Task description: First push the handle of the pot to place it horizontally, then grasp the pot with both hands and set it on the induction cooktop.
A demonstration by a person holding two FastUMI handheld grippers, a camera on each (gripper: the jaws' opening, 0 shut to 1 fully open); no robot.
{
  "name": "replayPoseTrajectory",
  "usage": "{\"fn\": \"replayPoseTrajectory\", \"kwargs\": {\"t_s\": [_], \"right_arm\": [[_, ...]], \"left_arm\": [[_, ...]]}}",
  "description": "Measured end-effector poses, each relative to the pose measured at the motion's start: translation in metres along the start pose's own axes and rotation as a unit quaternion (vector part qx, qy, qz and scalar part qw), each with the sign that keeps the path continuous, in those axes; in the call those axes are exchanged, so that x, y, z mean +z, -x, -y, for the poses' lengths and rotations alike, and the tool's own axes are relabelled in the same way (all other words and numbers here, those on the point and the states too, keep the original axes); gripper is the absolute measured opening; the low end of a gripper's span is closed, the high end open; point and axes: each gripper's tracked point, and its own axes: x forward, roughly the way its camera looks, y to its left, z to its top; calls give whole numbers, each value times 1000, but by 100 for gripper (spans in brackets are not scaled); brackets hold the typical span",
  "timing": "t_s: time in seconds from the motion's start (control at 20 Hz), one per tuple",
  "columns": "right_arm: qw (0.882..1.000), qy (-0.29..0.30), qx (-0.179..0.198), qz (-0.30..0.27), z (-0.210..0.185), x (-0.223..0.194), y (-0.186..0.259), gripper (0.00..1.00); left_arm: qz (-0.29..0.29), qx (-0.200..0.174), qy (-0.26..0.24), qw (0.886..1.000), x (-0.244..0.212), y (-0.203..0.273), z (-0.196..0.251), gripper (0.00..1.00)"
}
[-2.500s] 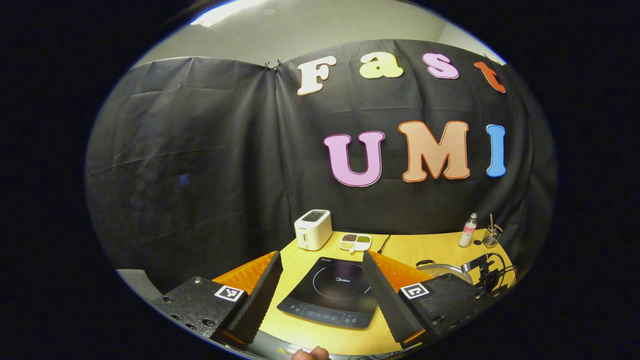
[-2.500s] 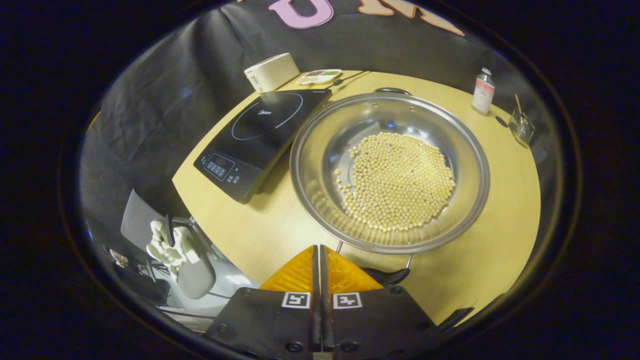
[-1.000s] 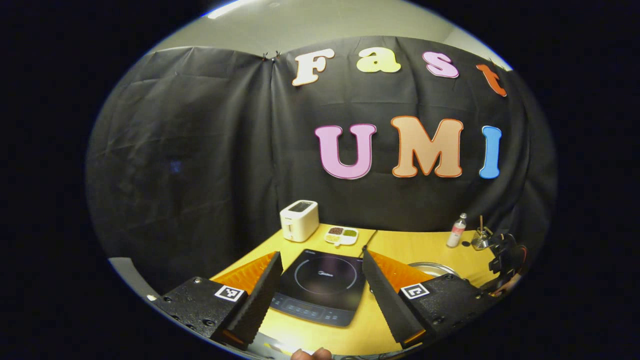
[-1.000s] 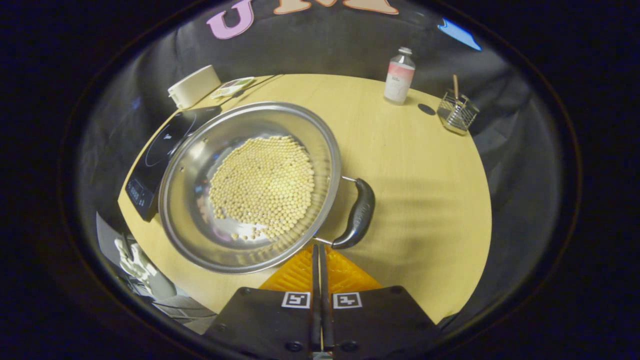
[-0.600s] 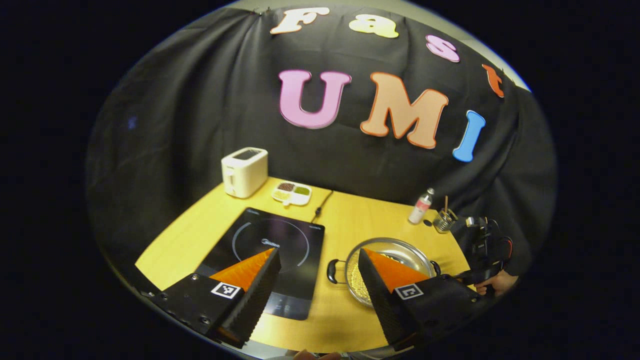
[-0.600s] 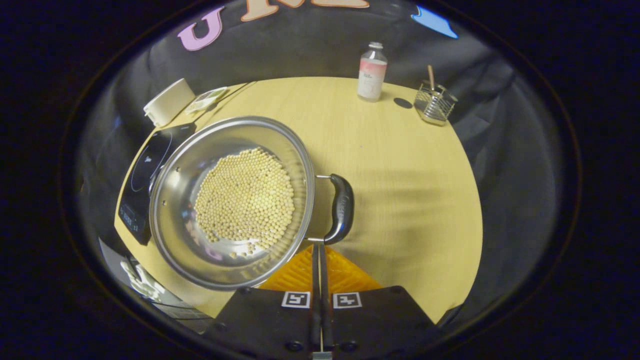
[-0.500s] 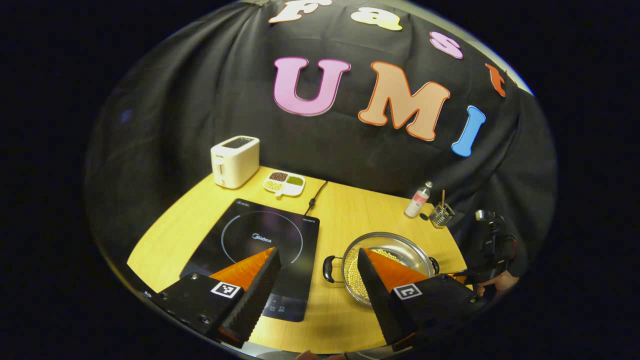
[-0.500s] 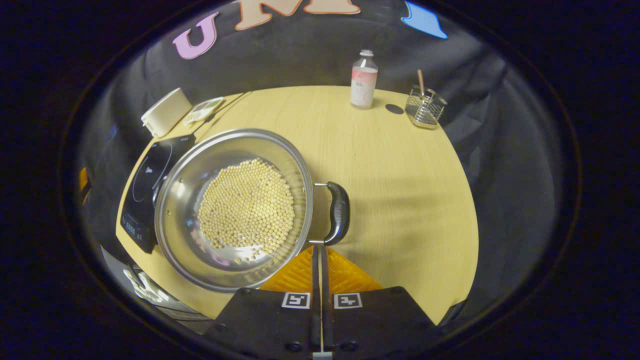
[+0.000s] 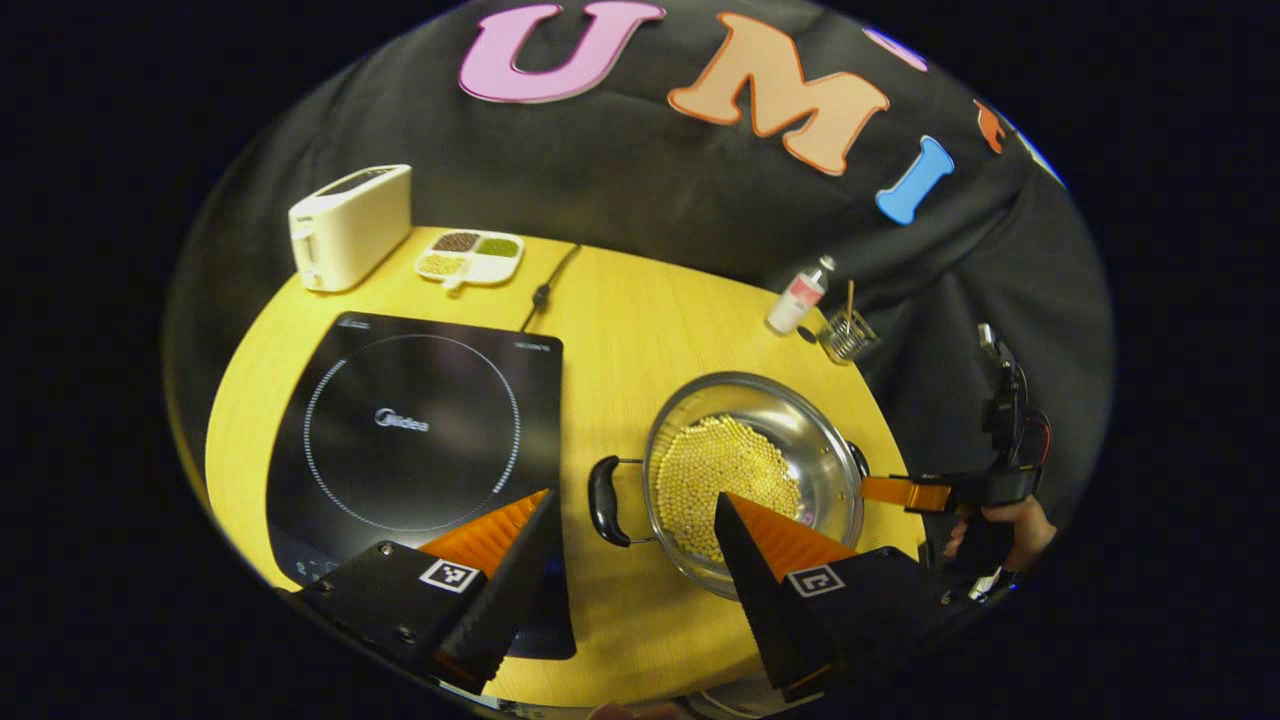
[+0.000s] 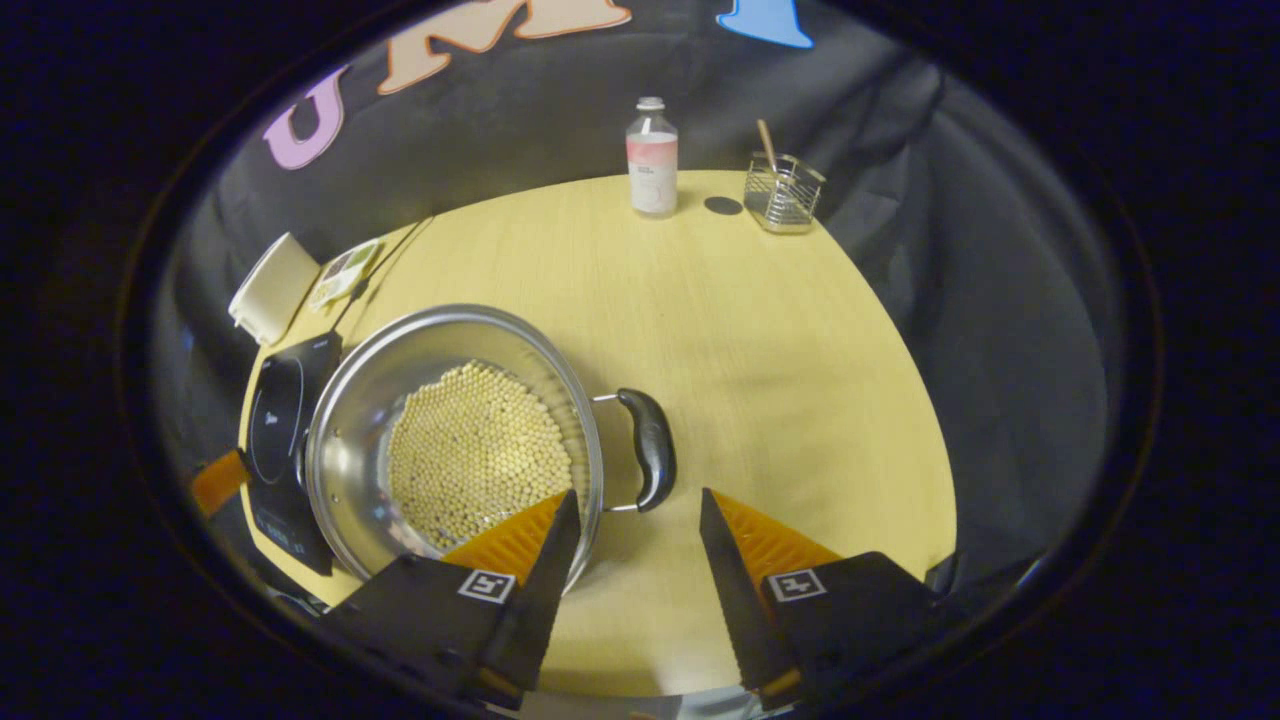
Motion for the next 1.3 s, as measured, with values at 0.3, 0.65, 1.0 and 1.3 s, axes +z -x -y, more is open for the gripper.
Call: {"fn": "replayPoseTrajectory", "kwargs": {"t_s": [0.3, 0.65, 1.0, 1.3], "right_arm": [[1000, 9, 16, -11, 2, 3, -22, 75], [997, 3, 67, -38, -13, 7, -51, 62], [995, 9, 82, -60, -9, 3, -70, 58], [992, -17, 104, -70, -7, 0, -56, 40]], "left_arm": [[-40, 21, 5, 999, -15, -36, -7, 96], [-85, 62, 5, 994, -29, -75, -14, 97], [-147, 97, -22, 984, -56, -100, -22, 71], [-163, 95, 15, 982, -54, -102, -19, 63]]}}
